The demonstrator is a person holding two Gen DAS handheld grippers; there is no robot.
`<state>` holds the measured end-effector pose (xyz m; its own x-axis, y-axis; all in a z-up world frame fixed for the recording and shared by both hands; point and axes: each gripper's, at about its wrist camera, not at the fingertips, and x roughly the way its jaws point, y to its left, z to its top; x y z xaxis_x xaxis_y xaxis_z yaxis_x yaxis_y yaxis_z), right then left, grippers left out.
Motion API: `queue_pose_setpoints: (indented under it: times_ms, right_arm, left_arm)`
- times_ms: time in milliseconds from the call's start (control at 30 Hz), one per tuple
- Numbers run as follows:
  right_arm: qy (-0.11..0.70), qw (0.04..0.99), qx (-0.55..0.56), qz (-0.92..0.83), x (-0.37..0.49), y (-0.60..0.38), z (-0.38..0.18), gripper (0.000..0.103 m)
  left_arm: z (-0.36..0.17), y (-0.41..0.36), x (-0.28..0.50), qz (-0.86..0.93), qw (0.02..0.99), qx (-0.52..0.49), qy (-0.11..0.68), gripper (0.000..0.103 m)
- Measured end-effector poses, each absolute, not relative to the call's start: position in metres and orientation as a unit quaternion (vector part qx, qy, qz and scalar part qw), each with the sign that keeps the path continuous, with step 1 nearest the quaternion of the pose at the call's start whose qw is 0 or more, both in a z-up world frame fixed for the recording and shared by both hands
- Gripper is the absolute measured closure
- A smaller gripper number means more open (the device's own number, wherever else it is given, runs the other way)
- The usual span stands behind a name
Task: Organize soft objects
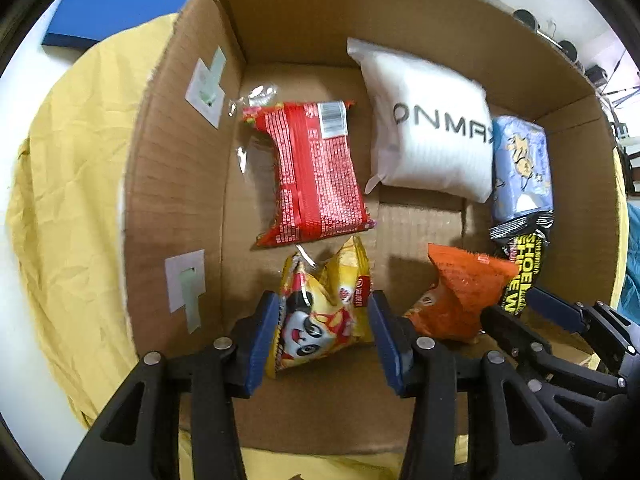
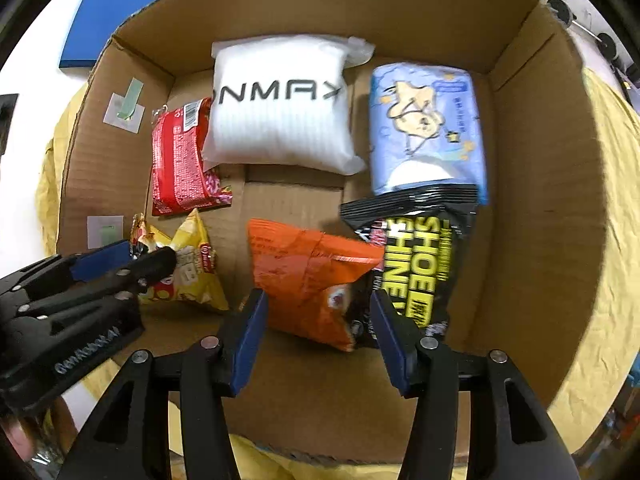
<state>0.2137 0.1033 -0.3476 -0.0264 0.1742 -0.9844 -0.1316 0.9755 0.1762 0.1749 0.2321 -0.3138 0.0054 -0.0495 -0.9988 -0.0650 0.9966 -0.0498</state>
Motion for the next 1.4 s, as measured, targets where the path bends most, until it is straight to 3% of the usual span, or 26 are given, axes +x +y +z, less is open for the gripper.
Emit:
queue_pose_setpoints:
  times_ms: [100, 167, 233, 400, 467, 533, 900, 1133, 1400]
  right_arm:
    - [0.701, 0.705, 0.011, 0.103, 0.21, 0.098, -0.338, 0.043]
    - [0.698, 0.709, 0.01, 0.099, 0.208, 0.094, -0.333, 0.035]
    - [0.693, 0.715, 0.009, 0.09, 0.21, 0.087, -0.324, 0.033]
    - [0.684, 0.726, 0.007, 0.072, 0.211, 0.067, -0.315, 0.013]
    - [0.677, 0.734, -0.001, 0.058, 0.21, 0.061, -0.31, 0.003]
    - [0.671, 0.74, -0.004, 0.048, 0.209, 0.053, -0.306, 0.0]
    - [0.645, 0.763, -0.002, 0.036, 0.194, 0.029, -0.271, 0.0]
    - [0.606, 0.795, 0.008, 0.044, 0.161, 0.01, -0.201, 0.0]
    - [0.559, 0.826, 0.033, 0.06, 0.108, -0.011, -0.106, 0.0]
  left_arm:
    - [-0.301, 0.233, 0.171, 0.006, 0.719, -0.039, 0.693, 0.044]
    - [-0.295, 0.231, 0.167, 0.01, 0.73, -0.033, 0.683, 0.04]
    - [-0.288, 0.228, 0.164, 0.013, 0.737, -0.027, 0.675, 0.014]
    - [-0.278, 0.224, 0.162, 0.024, 0.751, -0.016, 0.66, 0.002]
    - [-0.271, 0.231, 0.163, 0.024, 0.756, -0.017, 0.653, 0.002]
    - [-0.271, 0.235, 0.164, 0.024, 0.758, -0.02, 0.651, 0.002]
    - [-0.21, 0.222, 0.143, 0.018, 0.796, -0.011, 0.605, 0.001]
    - [-0.128, 0.21, 0.104, 0.006, 0.831, -0.024, 0.556, 0.001]
    - [-0.07, 0.194, 0.065, -0.002, 0.855, -0.022, 0.518, 0.0]
